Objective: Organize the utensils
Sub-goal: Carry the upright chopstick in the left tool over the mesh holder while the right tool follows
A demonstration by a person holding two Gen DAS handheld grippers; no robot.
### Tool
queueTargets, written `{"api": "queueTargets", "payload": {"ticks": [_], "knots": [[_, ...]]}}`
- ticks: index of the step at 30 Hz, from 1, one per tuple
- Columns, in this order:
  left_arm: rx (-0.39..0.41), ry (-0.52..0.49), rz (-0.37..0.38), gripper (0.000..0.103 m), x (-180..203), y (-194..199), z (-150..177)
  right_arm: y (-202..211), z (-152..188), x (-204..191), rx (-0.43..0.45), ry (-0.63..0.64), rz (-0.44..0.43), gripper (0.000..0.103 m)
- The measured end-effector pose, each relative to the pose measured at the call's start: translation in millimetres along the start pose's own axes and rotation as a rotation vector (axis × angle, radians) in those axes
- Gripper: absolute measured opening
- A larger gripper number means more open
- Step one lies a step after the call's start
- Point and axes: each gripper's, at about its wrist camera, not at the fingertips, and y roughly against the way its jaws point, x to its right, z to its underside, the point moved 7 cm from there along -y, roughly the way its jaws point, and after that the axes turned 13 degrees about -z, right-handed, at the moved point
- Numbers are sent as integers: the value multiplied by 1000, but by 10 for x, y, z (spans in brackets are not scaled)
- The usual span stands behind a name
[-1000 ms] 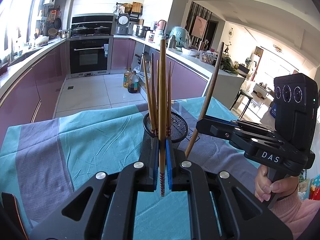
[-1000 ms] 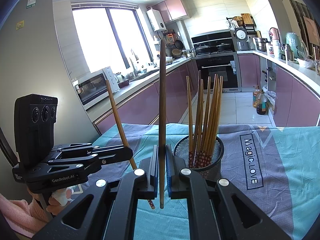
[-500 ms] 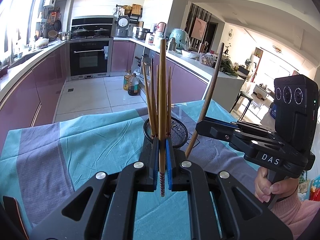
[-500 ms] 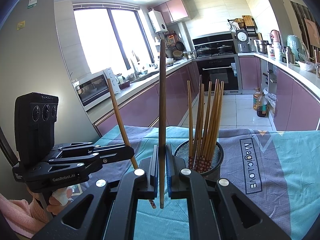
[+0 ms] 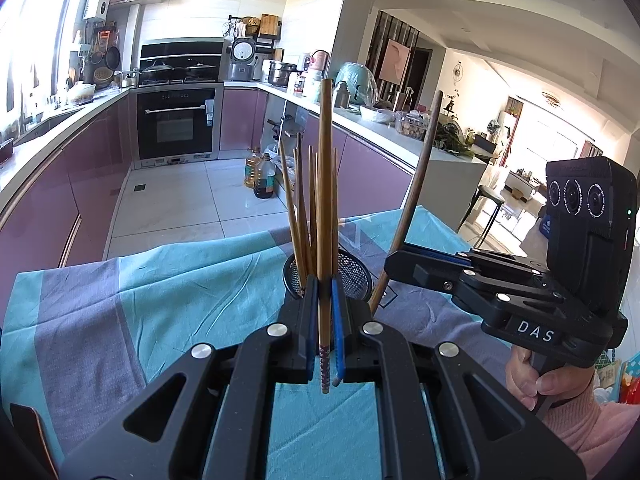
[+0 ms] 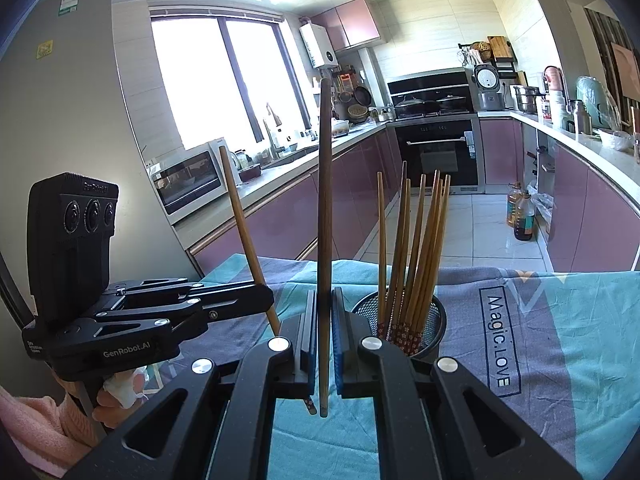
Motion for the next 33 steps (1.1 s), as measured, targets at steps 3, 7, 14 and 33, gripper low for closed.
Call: {"api": "queueTargets", "payload": {"ticks": [3, 7, 14, 33], "knots": [[1, 0, 1, 7, 9, -1, -15, -3, -10, 4, 2, 2, 0, 6], [-1, 1, 3, 7, 13, -3, -17, 0, -10, 17, 4, 3, 0, 6], [5, -2, 2, 7, 19, -5, -34, 17, -33, 19, 9, 8, 3, 6], [29, -9, 5, 7, 56, 11, -118, 54, -153, 23, 29, 33, 15, 6]]}}
